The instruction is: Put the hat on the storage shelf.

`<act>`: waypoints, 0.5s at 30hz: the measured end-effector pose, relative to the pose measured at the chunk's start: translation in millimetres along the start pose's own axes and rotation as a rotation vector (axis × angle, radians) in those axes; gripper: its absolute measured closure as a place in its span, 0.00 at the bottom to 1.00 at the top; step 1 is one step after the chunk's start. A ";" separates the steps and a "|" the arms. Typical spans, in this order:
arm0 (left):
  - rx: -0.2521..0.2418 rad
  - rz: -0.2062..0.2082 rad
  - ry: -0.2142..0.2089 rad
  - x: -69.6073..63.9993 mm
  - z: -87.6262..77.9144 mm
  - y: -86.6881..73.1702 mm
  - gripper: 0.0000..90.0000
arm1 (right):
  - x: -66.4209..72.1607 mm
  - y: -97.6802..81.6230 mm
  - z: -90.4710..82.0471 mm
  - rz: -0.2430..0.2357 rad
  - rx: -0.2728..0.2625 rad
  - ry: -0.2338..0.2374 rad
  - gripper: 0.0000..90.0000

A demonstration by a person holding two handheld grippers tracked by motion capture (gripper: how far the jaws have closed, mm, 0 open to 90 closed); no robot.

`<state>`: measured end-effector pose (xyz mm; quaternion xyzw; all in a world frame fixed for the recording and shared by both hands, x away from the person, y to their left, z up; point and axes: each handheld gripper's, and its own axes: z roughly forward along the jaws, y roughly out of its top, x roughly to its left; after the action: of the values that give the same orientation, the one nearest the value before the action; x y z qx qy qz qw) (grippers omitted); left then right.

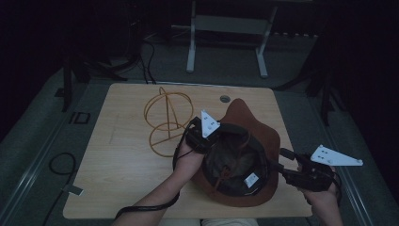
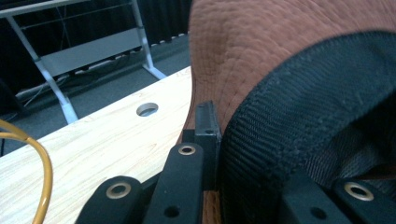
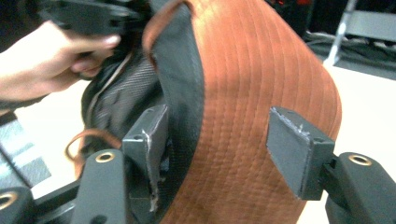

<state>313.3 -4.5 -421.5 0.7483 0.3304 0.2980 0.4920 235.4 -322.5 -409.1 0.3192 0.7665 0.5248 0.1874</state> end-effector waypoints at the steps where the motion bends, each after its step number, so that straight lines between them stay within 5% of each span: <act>1: 0.000 0.022 0.016 -0.2 -1.7 -0.5 0.96 | 2.3 1.2 -4.0 -0.006 -0.002 0.004 0.41; 4: -0.023 0.009 -0.007 3.0 -6.0 -2.1 0.96 | 3.5 3.6 -18.0 -0.002 -0.045 0.044 0.41; 7: -0.047 0.007 -0.043 4.3 -11.5 -1.8 0.96 | -1.2 3.5 -23.8 -0.041 -0.016 -0.060 0.43; 15: -0.137 0.042 -0.190 10.6 -32.9 -3.3 0.96 | -37.1 -5.9 -16.1 -0.011 0.050 -0.154 0.47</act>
<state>293.7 22.5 -412.2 0.7446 0.2451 0.2578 0.5649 250.6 -360.5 -410.2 0.3590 0.7643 0.4785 0.2406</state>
